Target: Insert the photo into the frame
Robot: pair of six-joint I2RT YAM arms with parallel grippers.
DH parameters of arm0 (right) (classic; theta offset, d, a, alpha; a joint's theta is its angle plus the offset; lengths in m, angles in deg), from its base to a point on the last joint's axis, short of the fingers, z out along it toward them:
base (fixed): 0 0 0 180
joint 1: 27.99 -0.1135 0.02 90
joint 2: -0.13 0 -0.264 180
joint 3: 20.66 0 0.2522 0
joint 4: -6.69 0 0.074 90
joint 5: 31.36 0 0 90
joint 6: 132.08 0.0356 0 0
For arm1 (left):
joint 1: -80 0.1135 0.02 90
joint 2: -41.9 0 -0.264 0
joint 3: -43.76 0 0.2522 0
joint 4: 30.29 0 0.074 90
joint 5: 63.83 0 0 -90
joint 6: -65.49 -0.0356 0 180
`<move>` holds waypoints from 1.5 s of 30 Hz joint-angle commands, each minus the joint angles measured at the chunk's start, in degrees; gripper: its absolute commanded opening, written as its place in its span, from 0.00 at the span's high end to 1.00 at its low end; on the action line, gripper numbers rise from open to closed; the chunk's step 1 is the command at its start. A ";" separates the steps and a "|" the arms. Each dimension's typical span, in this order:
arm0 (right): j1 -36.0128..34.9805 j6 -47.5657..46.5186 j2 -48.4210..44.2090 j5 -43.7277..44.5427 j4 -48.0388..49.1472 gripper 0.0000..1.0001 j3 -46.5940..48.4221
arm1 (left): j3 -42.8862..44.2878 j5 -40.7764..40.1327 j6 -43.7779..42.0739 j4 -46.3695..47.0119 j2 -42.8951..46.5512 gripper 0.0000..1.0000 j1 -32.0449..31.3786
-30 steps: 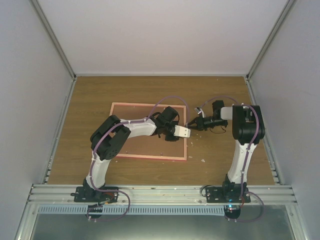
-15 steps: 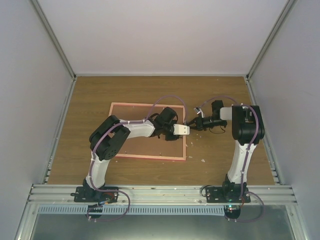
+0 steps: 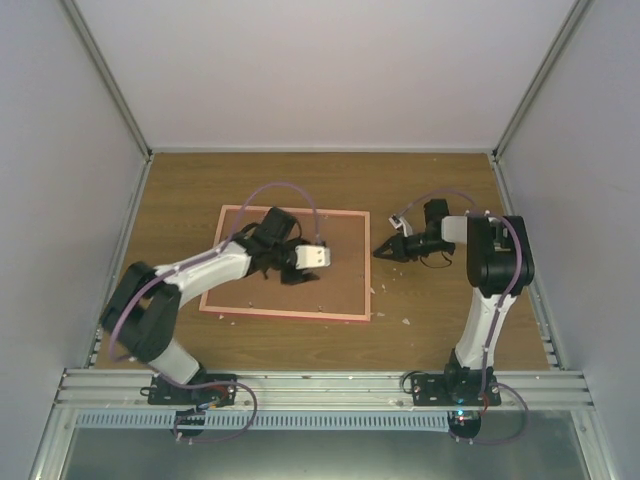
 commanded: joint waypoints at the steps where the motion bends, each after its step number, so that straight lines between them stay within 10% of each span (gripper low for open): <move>1: 1.36 0.10 -4.43 0.99 2.60 0.79 -0.97 | -8.86 1.69 -8.76 -10.55 9.54 0.42 1.09; 14: 7.38 0.58 -8.89 1.81 3.95 0.57 2.01 | -19.55 -6.39 -6.63 -4.81 12.70 0.42 -2.53; 28: 10.23 2.21 -11.70 1.55 3.87 0.51 -2.41 | -18.94 -8.94 -6.57 2.38 7.27 0.75 -6.50; 38: 10.24 4.41 -9.86 0.13 5.19 0.46 -4.39 | -13.94 -12.89 -3.78 2.38 -0.58 0.71 -6.85; 45: 9.98 7.26 -7.41 -2.54 6.75 0.41 -6.28 | -9.84 -11.89 -0.63 1.19 -1.47 0.89 -6.85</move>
